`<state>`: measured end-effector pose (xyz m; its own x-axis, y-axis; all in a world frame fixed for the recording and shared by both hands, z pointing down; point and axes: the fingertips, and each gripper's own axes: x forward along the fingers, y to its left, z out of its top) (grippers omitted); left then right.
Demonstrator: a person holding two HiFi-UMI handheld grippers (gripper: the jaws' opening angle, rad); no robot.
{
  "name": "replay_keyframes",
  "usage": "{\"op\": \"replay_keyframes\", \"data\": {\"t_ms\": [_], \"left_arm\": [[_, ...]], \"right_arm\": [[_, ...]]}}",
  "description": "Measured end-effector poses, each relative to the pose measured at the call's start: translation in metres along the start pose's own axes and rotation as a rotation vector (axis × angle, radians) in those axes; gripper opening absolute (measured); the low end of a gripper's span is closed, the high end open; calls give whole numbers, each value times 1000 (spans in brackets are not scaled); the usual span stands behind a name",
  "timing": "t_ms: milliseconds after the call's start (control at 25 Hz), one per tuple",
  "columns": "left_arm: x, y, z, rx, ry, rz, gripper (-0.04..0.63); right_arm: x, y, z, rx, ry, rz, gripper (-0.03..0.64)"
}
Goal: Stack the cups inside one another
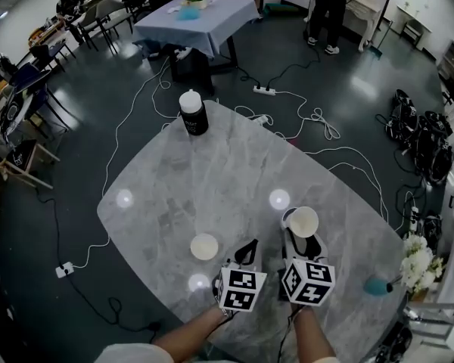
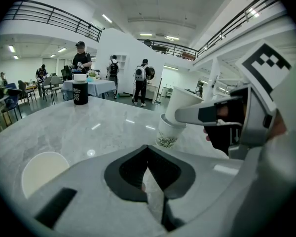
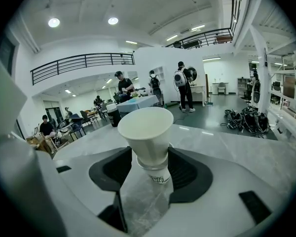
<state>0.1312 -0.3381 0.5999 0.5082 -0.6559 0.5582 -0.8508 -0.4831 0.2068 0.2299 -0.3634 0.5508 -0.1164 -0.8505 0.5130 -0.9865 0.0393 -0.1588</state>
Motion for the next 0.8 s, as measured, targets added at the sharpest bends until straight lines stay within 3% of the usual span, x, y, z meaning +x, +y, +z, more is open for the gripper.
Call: {"op": "replay_keyframes", "data": {"t_ms": [800], "left_arm": [[4,-4,-5,1,15,-1,-5]], "right_arm": [[1,-6,-4,2,-16,2,223]]}}
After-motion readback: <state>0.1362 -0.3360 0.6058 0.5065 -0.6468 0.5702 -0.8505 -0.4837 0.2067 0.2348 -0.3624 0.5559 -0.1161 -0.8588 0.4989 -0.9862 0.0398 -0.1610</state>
